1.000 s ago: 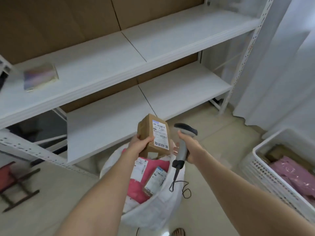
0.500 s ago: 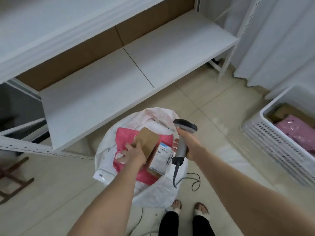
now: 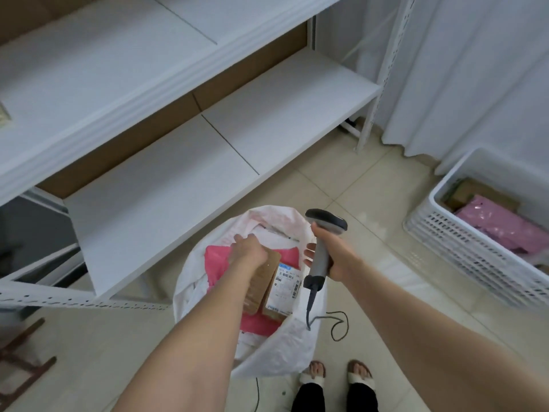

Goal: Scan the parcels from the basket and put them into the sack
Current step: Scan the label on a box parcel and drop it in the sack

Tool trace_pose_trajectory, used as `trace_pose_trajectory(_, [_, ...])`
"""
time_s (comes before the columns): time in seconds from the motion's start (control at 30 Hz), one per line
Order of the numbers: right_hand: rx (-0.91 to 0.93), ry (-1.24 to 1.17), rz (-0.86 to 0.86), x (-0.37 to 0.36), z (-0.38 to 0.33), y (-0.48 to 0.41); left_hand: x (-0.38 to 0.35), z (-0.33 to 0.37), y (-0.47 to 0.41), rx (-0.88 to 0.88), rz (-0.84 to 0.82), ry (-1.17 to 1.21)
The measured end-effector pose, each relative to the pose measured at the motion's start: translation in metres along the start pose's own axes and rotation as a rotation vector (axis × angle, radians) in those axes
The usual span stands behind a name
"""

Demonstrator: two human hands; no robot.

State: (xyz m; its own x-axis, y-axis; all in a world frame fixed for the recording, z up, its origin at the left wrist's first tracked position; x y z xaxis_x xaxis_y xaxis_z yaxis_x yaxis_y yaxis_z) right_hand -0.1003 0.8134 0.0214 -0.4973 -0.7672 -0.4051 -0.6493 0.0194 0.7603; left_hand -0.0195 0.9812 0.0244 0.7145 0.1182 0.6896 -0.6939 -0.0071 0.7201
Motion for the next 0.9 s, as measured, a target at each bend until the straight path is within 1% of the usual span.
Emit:
trace_pose_trajectory(0.13, [0.097,-0.058,0.020,0.011,-0.044,0.042,0.050,0.074,0.024,-0.213,0.048,0.089])
trace_pose_trajectory(0.23, [0.196,-0.115,0.063,0.035,-0.086,0.078,0.074,0.144,0.051,-0.346,0.081,0.069])
trace_pose_trajectory(0.4, [0.305,-0.236,0.166,0.102,-0.148,0.132,0.083,0.265,0.103,-0.533,0.112,0.000])
trace_pose_trajectory(0.5, [0.364,-0.320,0.201,0.155,-0.180,0.154,0.074,0.339,0.131,-0.619,0.115,-0.067])
trace_pose_trajectory(0.6, [0.407,-0.400,0.220,0.215,-0.207,0.167,0.055,0.413,0.151,-0.664,0.116,-0.113])
trace_pose_trajectory(0.73, [0.407,-0.498,0.220,0.302,-0.237,0.177,0.020,0.505,0.163,-0.690,0.109,-0.163])
trace_pose_trajectory(0.9, [0.383,-0.619,0.295,0.405,-0.267,0.180,-0.032,0.595,0.165,-0.697,0.040,-0.221])
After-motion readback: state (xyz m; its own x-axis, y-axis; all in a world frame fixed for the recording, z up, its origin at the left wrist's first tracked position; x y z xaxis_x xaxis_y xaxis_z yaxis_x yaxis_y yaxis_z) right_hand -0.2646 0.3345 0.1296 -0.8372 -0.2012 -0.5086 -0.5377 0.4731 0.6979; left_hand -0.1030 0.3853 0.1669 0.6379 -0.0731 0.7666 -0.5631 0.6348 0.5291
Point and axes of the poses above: each hand's wrist, its own y-axis away from the middle knuckle, its own x-axis out of the back of the hand, z = x × y, the point moved 2 cm from there along -y, towards the middle knuckle, and after that the axes turned 9 degrees about -z, right-handed, at the moved point
